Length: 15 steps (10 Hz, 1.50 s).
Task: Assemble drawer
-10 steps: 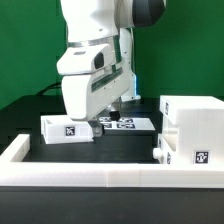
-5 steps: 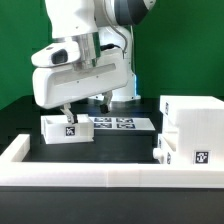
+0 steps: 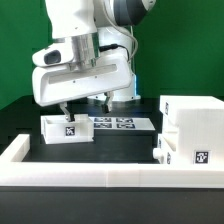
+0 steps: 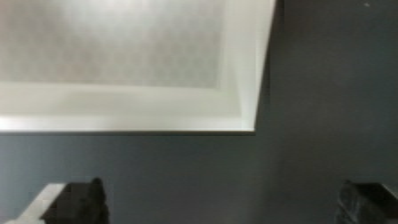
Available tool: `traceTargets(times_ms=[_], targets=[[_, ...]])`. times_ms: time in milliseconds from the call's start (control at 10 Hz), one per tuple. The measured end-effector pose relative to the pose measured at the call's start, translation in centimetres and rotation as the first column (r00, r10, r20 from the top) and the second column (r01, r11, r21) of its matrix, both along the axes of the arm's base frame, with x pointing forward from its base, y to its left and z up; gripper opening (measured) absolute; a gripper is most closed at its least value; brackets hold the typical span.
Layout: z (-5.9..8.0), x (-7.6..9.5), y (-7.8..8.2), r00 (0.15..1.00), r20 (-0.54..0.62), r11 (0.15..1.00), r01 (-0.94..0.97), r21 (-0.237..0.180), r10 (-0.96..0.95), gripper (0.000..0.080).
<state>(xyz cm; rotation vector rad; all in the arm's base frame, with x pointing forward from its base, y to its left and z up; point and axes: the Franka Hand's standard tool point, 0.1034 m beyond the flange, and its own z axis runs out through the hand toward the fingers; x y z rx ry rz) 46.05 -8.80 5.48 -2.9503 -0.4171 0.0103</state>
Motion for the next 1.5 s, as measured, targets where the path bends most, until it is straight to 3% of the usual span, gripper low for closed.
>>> traceTargets(times_ms=[300, 700, 1100, 1500], targets=[[0.5, -0.4, -0.2, 0.994, 0.018, 0.994, 0.108, -0.025, -0.107, 0.0649], [-0.6, -3.5, -0.2, 0.991, 0.104, 0.993, 0.087, -0.079, -0.079, 0.0649], [-0.9, -3.7, 0.0, 0.992, 0.102, 0.994, 0.078, -0.079, -0.070, 0.0649], [-2.7, -5.2, -0.1, 0.993, 0.107, 0.995, 0.057, -0.087, -0.048, 0.0649]])
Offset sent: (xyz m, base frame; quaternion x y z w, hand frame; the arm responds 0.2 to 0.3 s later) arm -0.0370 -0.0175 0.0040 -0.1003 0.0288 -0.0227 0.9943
